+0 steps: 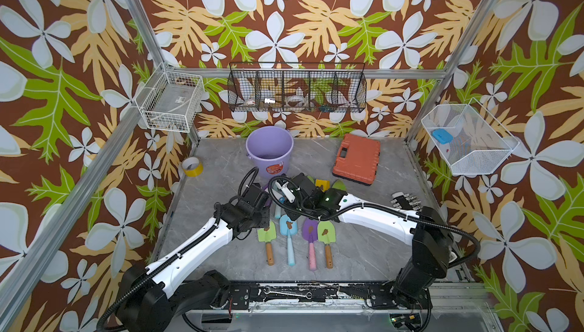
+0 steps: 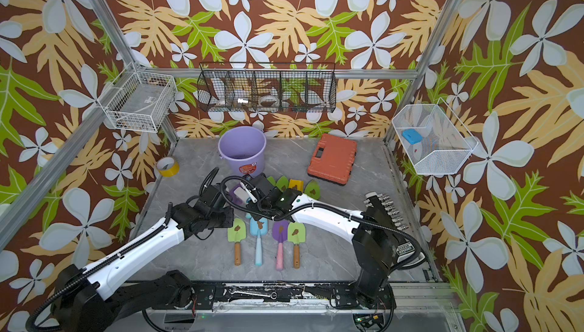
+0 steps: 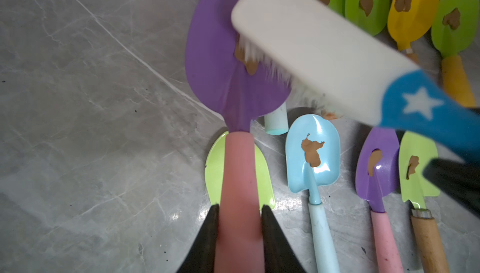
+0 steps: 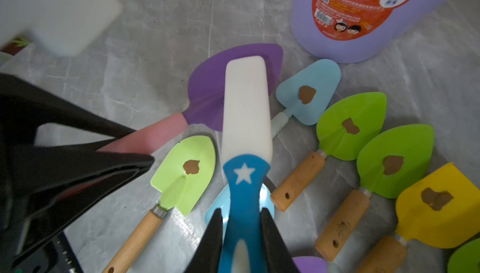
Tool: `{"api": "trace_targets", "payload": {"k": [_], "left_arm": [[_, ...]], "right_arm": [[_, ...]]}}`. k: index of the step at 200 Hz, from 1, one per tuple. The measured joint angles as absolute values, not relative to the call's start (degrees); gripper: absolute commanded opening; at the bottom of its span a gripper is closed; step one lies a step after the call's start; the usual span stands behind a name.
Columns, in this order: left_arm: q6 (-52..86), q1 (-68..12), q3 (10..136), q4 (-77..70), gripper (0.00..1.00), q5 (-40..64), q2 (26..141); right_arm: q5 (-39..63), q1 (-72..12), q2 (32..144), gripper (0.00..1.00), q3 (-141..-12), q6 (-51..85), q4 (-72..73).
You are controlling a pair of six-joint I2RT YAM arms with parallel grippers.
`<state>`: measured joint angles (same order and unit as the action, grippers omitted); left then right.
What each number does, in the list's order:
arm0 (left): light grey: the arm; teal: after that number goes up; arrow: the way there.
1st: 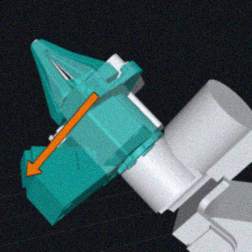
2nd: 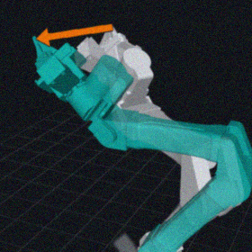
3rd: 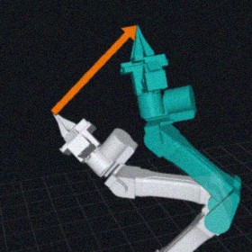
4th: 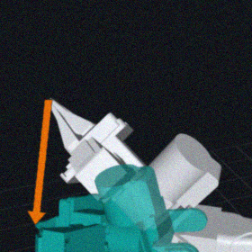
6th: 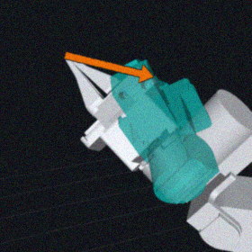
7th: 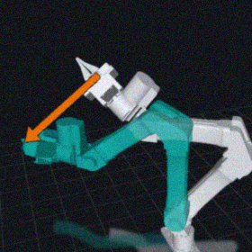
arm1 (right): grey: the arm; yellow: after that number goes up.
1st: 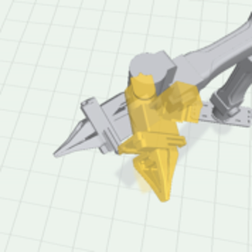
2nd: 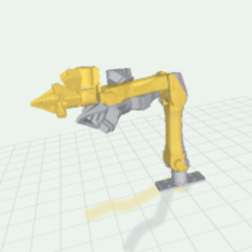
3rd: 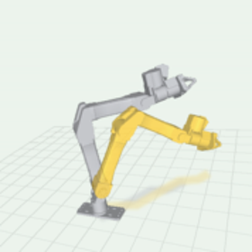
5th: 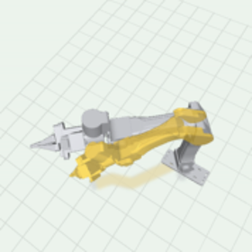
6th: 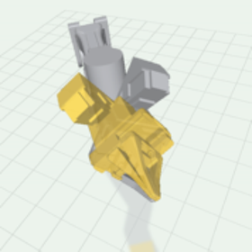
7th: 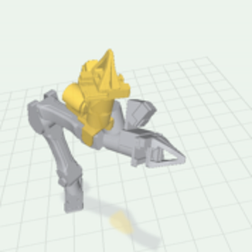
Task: Brush the soil off the hand trowel and place it into the bucket
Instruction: Brush off the soil from the hand trowel.
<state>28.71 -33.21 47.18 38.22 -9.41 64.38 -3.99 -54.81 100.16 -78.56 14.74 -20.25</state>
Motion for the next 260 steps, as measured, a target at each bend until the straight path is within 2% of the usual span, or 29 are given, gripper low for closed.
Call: {"api": "trace_targets", "payload": {"k": [36,87,124,162,203,223,234,260], "left_arm": [[28.8,-33.2,47.4,37.9,0.00,-10.0,63.9],[28.4,-33.2,47.6,37.4,0.00,-9.8,63.7],[28.3,-33.2,47.5,37.4,0.00,-9.5,63.9],[28.3,-33.2,45.3,35.2,0.00,-8.4,64.5],[28.6,-32.9,44.4,32.4,0.00,-6.7,64.3],[28.7,-28.6,41.8,27.4,0.00,0.1,62.6],[30.4,-24.0,38.0,21.8,0.00,7.5,60.8],[43.5,-13.4,24.7,-2.8,0.00,28.9,58.9]], "right_arm": [[-9.0,-54.8,98.0,0.00,-78.0,14.8,-20.4],[-1.7,-57.0,97.4,0.00,-75.3,14.5,-16.8],[-2.9,-54.8,100.4,0.00,-76.6,14.9,-16.3],[-7.1,-52.8,99.1,0.00,-77.8,16.4,-15.9],[-7.2,-52.4,95.0,0.00,-75.2,17.9,-12.7],[-5.4,-50.1,91.3,0.00,-70.4,20.6,-9.6],[-3.7,-48.3,88.8,0.00,-66.7,22.7,-6.8],[0.8,-43.8,82.6,0.00,-57.5,29.1,0.6]]}}
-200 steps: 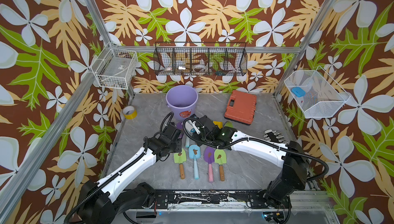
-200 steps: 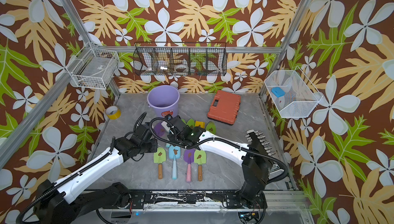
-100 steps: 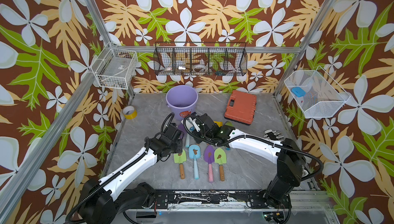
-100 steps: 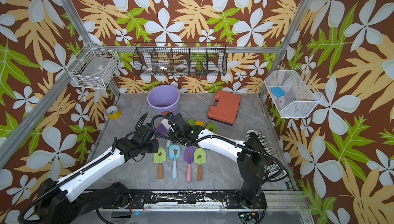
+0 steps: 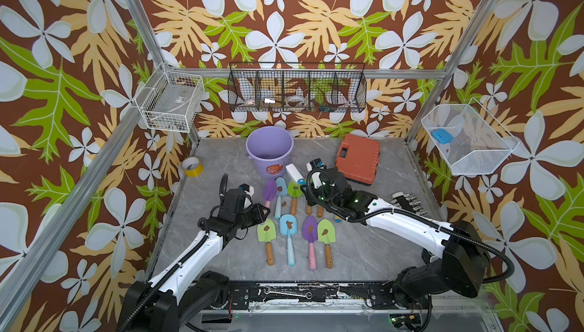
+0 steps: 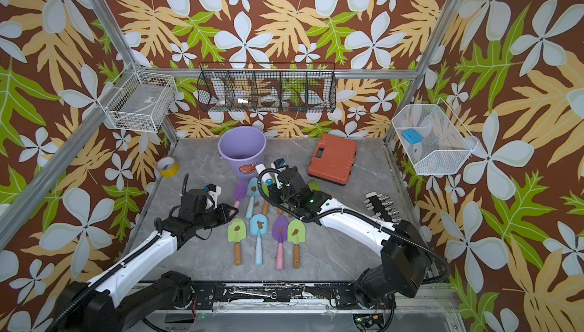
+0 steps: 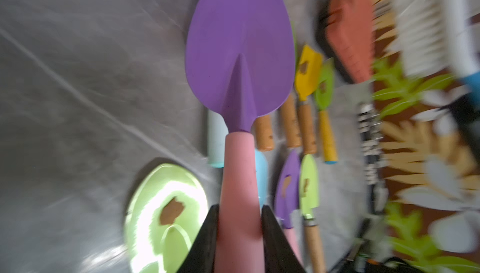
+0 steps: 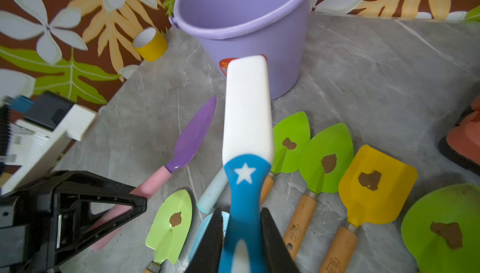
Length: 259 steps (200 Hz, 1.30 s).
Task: Brush the soil off the hand trowel and place it into the bucket
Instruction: Brush off the soil from the hand trowel.
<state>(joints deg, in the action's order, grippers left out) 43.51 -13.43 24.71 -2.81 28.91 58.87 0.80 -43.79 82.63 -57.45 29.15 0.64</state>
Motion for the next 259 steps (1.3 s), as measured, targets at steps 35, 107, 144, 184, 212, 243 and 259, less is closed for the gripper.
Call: {"api": "trace_targets", "payload": {"k": [35,107,144,184,212,243,259], "left_arm": [[75.8,-9.3,11.8,-52.9,0.00,46.2,68.6],[103.0,-9.1,6.7,-86.8,0.00,52.9,76.9],[104.7,-9.1,6.0,-86.8,0.00,52.9,77.6],[104.6,-9.0,6.5,-86.9,0.00,52.1,78.7],[104.4,-9.0,6.8,-86.9,0.00,51.9,79.8],[103.4,-9.0,6.8,-86.9,0.00,51.9,80.3],[103.4,-9.0,6.8,-86.9,0.00,51.9,80.4]], "right_arm": [[8.3,-40.4,75.9,0.00,-48.7,36.8,11.3],[16.8,-39.6,74.0,0.00,-46.2,43.2,18.7],[18.0,-39.6,73.4,0.00,-45.2,43.7,19.7],[19.1,-39.7,71.7,0.00,-41.8,45.2,20.6],[19.4,-39.7,70.0,0.00,-39.6,46.1,20.4],[19.4,-41.1,70.7,0.00,-40.0,46.0,20.4],[19.5,-42.1,72.3,0.00,-40.8,46.0,20.5]]}}
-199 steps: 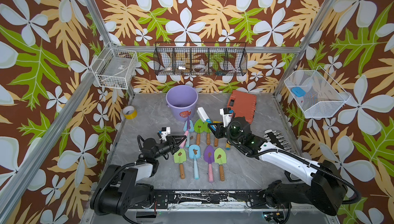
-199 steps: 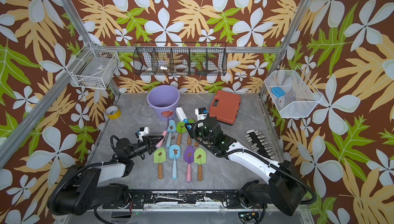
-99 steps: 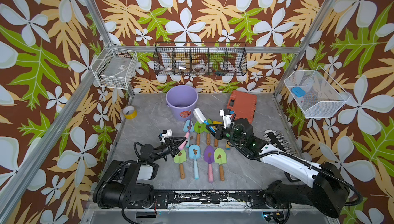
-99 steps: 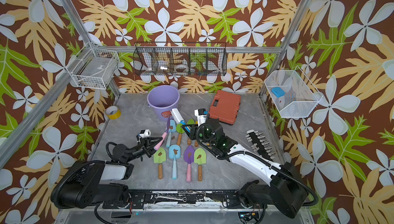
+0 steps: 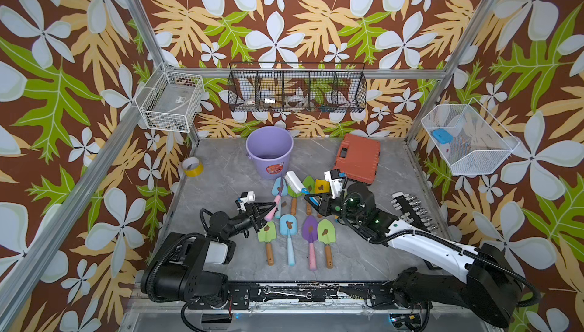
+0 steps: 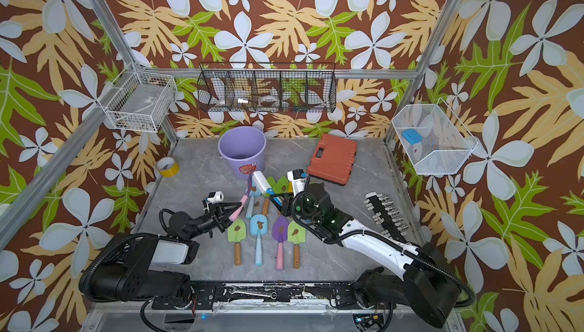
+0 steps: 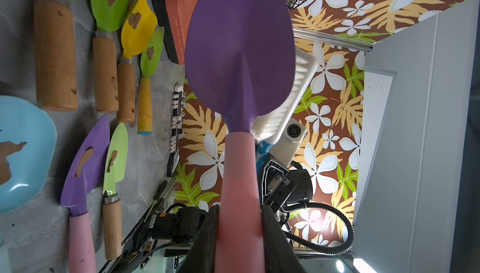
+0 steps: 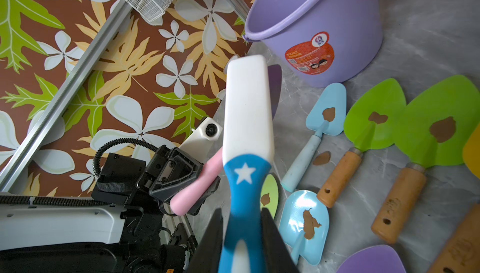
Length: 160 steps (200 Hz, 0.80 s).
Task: Brush the soil off the hand trowel and place it into the bucket
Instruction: Brush off the soil from the hand trowel.
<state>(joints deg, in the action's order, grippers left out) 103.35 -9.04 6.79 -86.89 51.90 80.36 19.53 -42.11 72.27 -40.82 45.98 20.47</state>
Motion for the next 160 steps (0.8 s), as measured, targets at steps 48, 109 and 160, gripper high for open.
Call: {"api": "trace_targets", "payload": {"k": [48,109,160], "left_arm": [[103.4,-9.0,6.9,-86.9,0.00,51.8,80.4],[103.4,-9.0,7.0,-86.9,0.00,51.9,80.2],[103.3,-9.0,6.9,-86.9,0.00,52.4,80.4]], "right_arm": [[19.4,-43.0,75.1,0.00,-41.1,46.1,21.0],[19.5,-43.1,77.2,0.00,-38.8,46.1,21.1],[17.5,-43.2,76.0,0.00,-38.7,45.8,18.5]]}}
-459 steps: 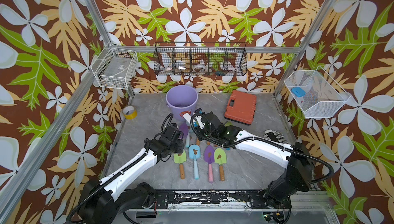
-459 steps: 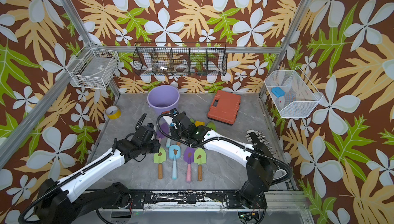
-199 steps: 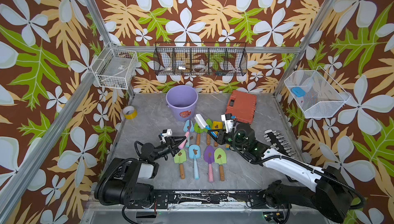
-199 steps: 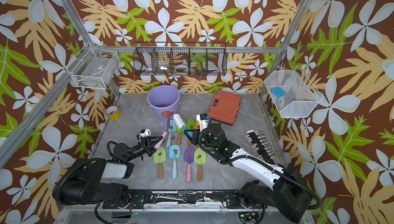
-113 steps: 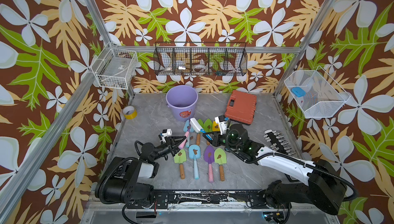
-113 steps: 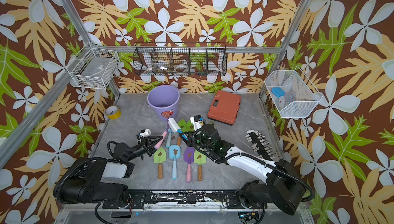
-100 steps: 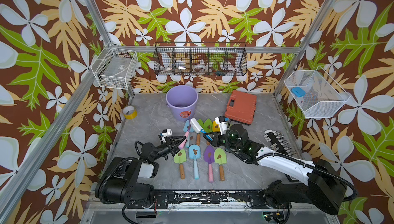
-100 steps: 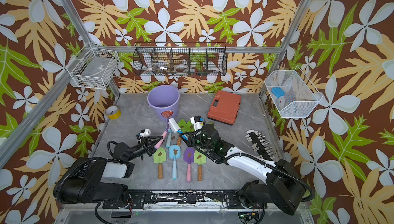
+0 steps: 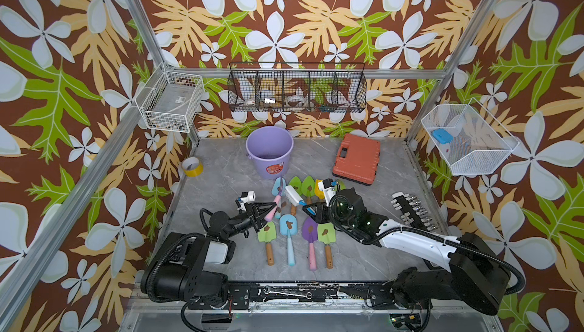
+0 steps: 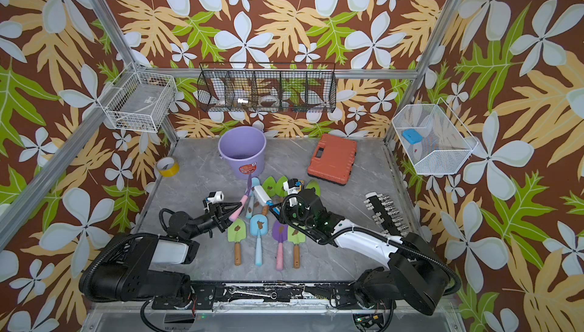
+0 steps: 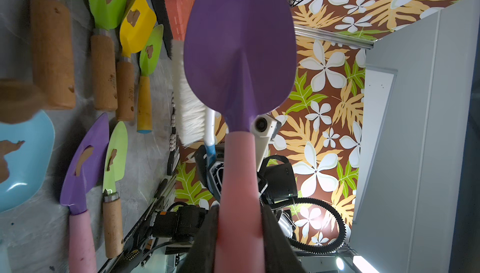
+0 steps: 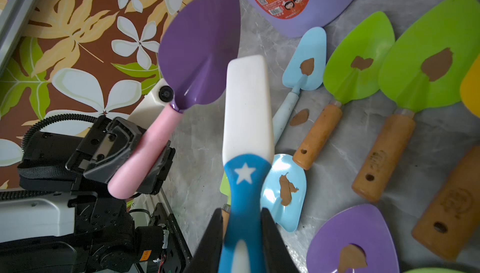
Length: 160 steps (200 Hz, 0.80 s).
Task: Brush the soil off the hand trowel and place it into the bucket
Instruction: Brush off the soil from the hand trowel.
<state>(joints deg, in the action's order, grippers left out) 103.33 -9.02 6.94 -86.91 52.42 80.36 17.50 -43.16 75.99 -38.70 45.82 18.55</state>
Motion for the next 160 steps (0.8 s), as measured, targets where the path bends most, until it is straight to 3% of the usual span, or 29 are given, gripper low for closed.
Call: {"api": "trace_targets", "payload": {"k": [63,105,136,160], "left_arm": [[103.4,-9.0,7.2,-86.9,0.00,52.5,80.6],[103.7,-9.0,8.9,-87.0,0.00,52.6,80.5],[103.1,-9.0,11.4,-86.9,0.00,53.7,80.4],[94.3,-9.0,15.1,-80.4,0.00,56.1,77.8]], "right_arm": [[16.1,-43.2,73.1,0.00,-41.8,44.1,18.9],[17.1,-43.4,75.9,0.00,-37.0,46.2,21.2],[15.9,-42.1,72.8,0.00,-38.6,44.2,16.0],[9.8,-39.6,68.7,0.00,-43.9,39.1,8.5]]}}
